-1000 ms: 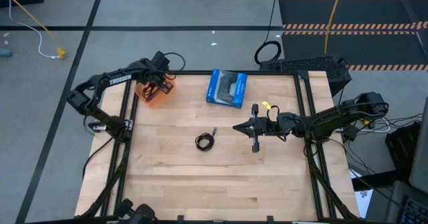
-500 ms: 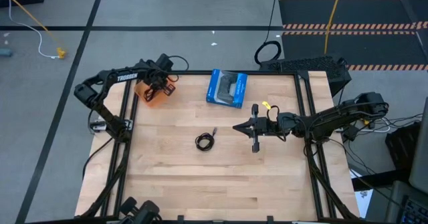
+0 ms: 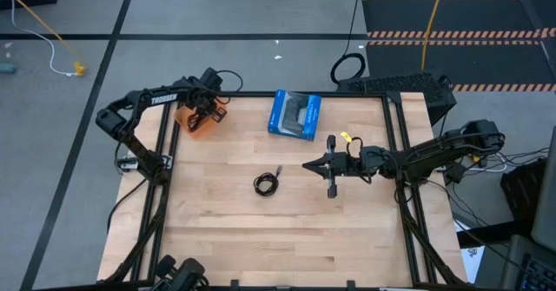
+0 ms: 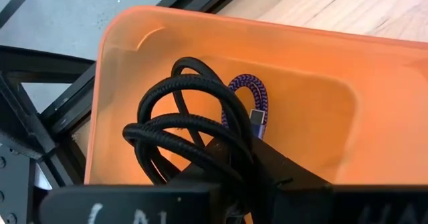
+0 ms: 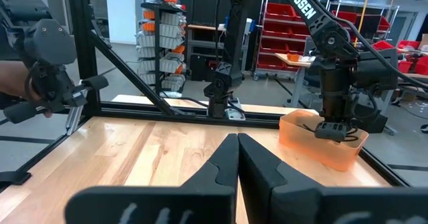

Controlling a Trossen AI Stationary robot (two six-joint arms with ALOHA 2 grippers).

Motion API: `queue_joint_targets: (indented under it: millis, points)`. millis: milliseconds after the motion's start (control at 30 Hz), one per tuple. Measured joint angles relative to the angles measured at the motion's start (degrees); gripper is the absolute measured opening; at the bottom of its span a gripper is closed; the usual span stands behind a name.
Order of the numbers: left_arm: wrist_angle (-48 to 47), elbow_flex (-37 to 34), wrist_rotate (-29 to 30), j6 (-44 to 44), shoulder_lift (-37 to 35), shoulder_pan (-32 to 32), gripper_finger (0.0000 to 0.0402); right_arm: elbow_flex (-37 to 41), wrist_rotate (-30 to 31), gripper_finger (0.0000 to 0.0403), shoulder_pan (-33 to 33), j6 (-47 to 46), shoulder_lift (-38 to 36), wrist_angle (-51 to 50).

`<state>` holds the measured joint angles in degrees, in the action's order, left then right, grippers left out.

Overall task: Pick and place USB-C Cables
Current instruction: Put the bottom black charger cable into the orange bin

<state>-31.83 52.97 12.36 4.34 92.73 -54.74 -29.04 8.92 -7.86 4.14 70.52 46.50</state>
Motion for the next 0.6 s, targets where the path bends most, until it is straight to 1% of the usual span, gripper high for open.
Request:
queue_joint_targets:
  millis: [467,533,600]
  points:
    - [-1.09,0.02,-0.12,-1.07,-0.02,0.07,0.0038,0.00,-0.02,0.0000,0.00,0.00,0.00,-0.04]
    - [-1.50,0.02,-0.13,-1.07,-0.02,0.07,0.0045,0.00,-0.01,0.0000,0.00,0.00,0.00,-0.04]
    - [-1.95,0.04,-0.11,-1.10,-0.02,0.07,0.0060,0.00,0.01,0.0000,0.00,0.00,0.00,-0.04]
